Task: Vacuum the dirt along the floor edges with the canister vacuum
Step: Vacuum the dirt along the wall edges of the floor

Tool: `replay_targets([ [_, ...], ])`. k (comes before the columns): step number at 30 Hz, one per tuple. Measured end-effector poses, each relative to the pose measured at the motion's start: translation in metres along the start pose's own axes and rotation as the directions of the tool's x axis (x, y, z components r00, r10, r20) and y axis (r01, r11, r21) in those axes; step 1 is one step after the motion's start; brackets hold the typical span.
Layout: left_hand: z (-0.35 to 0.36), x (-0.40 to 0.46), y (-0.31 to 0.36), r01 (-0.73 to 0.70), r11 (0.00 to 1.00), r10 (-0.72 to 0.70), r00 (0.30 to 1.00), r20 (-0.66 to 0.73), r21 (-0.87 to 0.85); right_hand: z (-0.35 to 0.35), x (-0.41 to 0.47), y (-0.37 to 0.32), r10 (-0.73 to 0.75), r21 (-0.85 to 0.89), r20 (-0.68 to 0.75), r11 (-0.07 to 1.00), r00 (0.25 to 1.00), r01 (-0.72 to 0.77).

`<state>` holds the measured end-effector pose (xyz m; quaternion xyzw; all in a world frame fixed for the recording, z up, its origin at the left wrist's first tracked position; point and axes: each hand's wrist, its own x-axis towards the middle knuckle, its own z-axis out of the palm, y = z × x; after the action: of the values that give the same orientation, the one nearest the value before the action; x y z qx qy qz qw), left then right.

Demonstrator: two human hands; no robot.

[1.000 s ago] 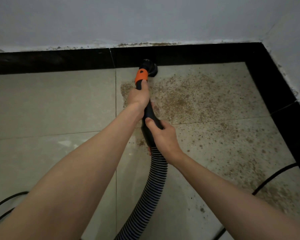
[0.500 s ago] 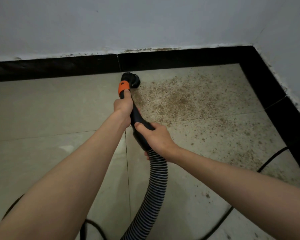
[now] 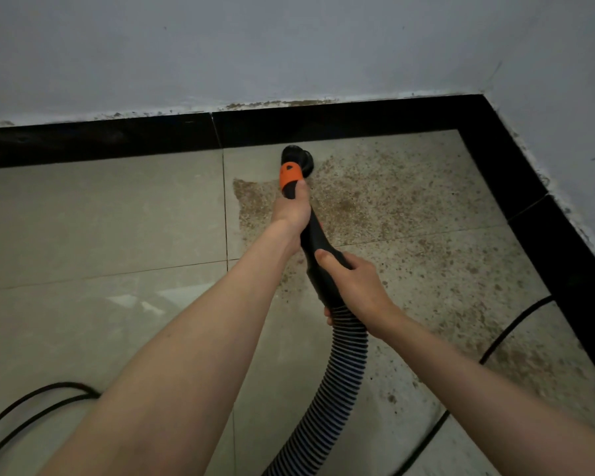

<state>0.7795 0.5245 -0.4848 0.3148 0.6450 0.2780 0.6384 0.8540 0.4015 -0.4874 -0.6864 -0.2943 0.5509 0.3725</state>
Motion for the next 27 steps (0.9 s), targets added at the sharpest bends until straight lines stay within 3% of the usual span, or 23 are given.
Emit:
replay_targets([
  [11, 0.029, 0.014, 0.006, 0.003, 0.999, -0.006, 0.997, 0.071, 0.046, -0.012, 0.018, 0.010, -0.010, 0.078, -0.100, 0.997, 0.995, 0.018],
  [15, 0.003, 0.022, 0.016, -0.033, 0.995, 0.032, 0.999, 0.011, 0.093, 0.010, 0.027, 0.000, -0.023, 0.062, -0.041, 0.998, 0.999, 0.026],
  [27, -0.088, 0.013, 0.005, -0.044, 0.999, 0.045, 0.987, -0.157, 0.006, 0.069, 0.013, -0.009, -0.019, -0.026, 0.214, 0.999, 0.977, 0.025],
])
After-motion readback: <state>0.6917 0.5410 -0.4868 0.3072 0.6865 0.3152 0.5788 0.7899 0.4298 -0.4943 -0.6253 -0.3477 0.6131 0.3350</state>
